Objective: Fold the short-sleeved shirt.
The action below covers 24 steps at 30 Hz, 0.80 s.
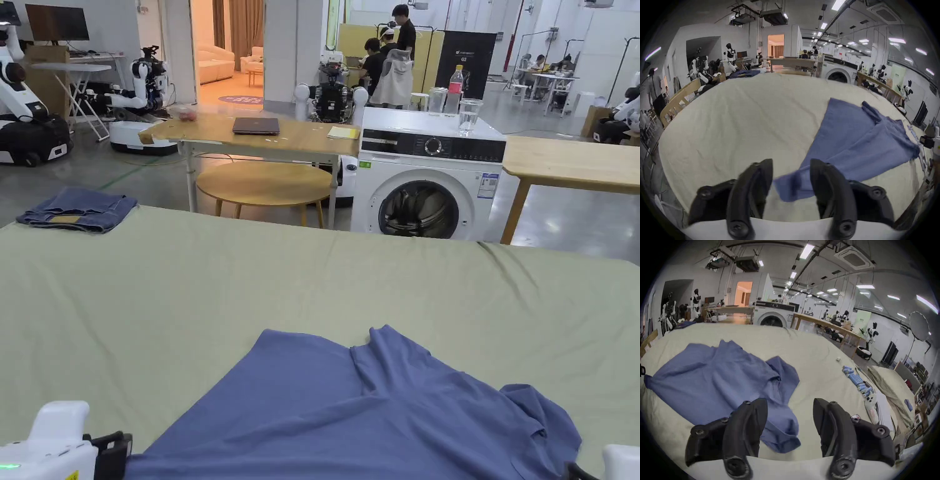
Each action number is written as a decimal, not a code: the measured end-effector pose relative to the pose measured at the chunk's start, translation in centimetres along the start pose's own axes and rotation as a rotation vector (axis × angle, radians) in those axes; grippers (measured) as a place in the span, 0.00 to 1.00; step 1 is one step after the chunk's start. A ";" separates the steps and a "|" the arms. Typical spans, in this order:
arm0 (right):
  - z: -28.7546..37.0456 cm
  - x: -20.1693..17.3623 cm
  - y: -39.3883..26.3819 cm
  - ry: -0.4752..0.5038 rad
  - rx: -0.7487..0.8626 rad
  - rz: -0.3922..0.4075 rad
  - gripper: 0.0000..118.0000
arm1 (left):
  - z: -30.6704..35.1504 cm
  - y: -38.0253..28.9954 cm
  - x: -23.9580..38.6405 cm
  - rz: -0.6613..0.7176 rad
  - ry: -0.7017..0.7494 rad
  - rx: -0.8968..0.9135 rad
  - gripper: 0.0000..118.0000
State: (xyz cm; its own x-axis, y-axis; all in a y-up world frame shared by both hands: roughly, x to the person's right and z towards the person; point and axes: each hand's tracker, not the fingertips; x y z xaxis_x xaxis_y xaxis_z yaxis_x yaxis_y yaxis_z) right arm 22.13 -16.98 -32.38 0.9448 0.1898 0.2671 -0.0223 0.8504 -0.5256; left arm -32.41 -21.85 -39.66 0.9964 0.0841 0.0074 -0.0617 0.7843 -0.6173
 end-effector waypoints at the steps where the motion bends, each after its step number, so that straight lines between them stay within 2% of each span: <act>1: 0.7 -0.3 0.5 0.017 0.028 -0.012 0.51 | 0.5 0.3 0.4 0.007 -0.016 0.037 0.44; 9: 5.1 -6.9 4.6 0.107 0.234 -0.093 0.51 | 2.9 2.8 5.9 -0.050 -0.043 0.204 0.44; 10: 5.5 -8.0 5.0 0.115 0.252 -0.098 0.47 | 3.1 3.1 6.9 -0.061 -0.048 0.224 0.41; 12: 6.2 -9.2 5.5 0.136 0.273 -0.110 0.19 | 3.6 3.6 8.8 -0.092 -0.037 0.267 0.20; 13: 6.1 -8.9 5.5 0.137 0.273 -0.129 0.12 | 3.7 3.9 9.8 -0.116 -0.031 0.281 0.10; 14: 6.4 -9.4 5.6 0.154 0.278 -0.146 0.10 | 3.9 4.0 10.8 -0.136 -0.017 0.293 0.03; 16: 7.0 -10.5 5.9 0.171 0.286 -0.146 0.00 | 4.4 4.3 12.2 -0.165 -0.027 0.315 0.00; 21: 8.0 -12.7 6.2 0.195 0.302 -0.127 0.00 | 4.7 4.7 13.7 -0.186 -0.016 0.310 0.00; 24: 8.2 -13.5 6.3 0.211 0.291 -0.117 0.00 | 4.6 5.0 12.4 -0.112 -0.015 0.246 0.00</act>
State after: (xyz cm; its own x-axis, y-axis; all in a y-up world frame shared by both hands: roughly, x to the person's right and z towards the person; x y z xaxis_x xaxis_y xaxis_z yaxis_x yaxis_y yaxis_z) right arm 6.57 -10.13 -32.65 0.9923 0.0039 0.1240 0.0265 0.9699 -0.2421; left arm -20.61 -13.99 -39.03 0.9970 -0.0038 0.0774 0.0348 0.9147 -0.4027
